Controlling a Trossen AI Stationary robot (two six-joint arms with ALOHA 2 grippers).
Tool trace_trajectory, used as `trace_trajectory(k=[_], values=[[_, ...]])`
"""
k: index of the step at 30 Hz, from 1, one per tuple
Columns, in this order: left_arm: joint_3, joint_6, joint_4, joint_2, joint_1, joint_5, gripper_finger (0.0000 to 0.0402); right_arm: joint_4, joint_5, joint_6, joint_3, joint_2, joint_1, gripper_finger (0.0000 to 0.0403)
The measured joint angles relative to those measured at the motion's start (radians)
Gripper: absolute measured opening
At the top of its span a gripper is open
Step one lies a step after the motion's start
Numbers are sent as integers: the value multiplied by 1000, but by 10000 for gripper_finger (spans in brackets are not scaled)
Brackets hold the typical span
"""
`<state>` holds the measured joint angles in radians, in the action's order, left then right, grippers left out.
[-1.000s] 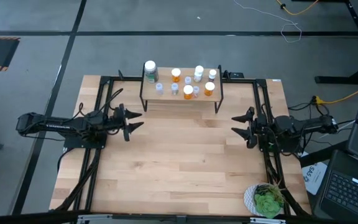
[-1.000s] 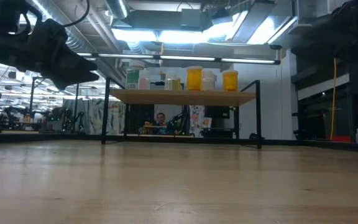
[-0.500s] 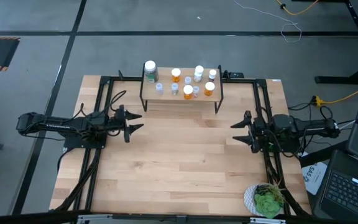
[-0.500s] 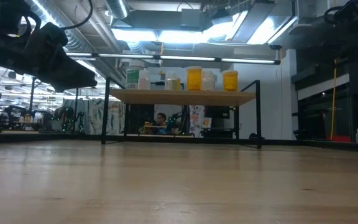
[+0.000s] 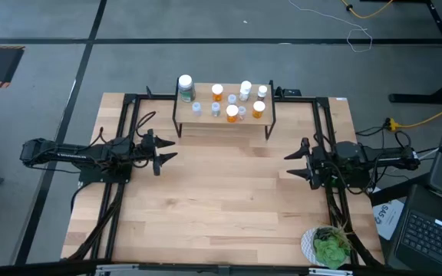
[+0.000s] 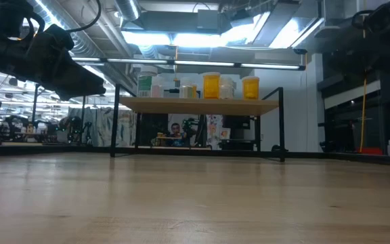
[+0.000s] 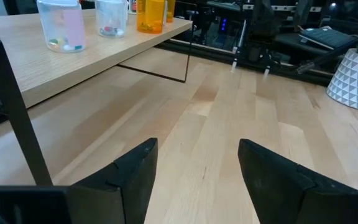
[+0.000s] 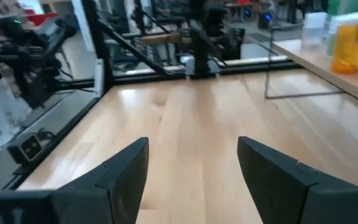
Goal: Pick and place medicine bottles onto shelf by color
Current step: Return To home Position
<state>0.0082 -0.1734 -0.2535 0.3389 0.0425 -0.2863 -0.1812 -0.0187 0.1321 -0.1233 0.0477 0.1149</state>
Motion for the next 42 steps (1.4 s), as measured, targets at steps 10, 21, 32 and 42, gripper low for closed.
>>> trace_trajectory(k=[10,21,32,42], values=[[0,0,-1,0,0,0,219,209,62,-111,116,-27,1,248],[0,0,-1,0,0,0,219,220,-66,-189,116,-31,0,248],[0,0,-1,0,0,0,219,220,-67,-191,116,-31,0,248],[0,0,-1,0,0,0,219,220,-67,-189,115,-31,0,248]])
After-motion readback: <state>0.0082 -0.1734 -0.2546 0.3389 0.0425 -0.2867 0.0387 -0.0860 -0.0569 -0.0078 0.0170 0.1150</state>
